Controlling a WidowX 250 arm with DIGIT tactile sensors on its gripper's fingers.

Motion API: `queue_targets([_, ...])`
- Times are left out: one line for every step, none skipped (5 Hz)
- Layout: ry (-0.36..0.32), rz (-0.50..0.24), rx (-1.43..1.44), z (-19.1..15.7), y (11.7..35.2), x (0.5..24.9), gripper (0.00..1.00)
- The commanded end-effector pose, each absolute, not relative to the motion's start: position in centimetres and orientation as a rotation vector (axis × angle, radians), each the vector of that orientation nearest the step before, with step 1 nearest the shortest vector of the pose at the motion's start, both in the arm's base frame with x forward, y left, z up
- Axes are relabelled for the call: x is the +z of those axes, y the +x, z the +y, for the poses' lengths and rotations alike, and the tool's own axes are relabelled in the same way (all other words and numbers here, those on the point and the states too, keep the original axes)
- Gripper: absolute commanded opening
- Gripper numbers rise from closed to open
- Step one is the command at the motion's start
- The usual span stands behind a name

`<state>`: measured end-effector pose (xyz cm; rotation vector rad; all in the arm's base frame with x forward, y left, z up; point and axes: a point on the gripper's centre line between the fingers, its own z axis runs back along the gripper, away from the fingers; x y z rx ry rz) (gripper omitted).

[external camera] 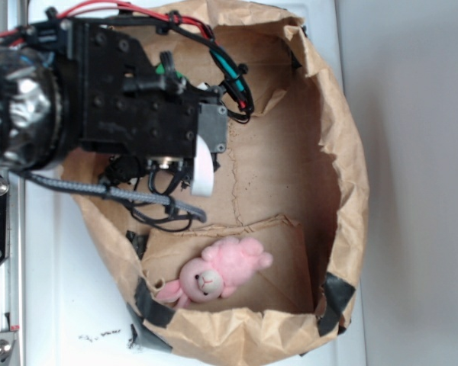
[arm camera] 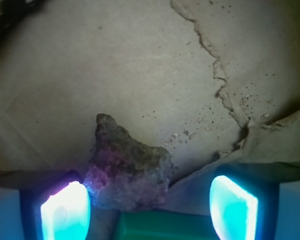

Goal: Grab the rock.

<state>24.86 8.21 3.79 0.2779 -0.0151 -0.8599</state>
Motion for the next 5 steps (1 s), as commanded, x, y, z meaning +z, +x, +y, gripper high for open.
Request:
queue_targets([0.287, -0.039, -0.875, 7.2, 24.8, 4.2, 1.0])
queue_targets([0.309, -0.021, -0.881, 6.6, 24.8, 3.6, 1.0])
queue_targets([0.295, -0.016, -0.908, 5.8, 24.8, 3.2, 1.0])
queue_targets([0.291, -0.001, -0.924, 4.6, 25.1, 2.6, 1.0])
queue_targets([0.297, 0.008, -0.929, 3.9, 25.3, 2.2, 1.0])
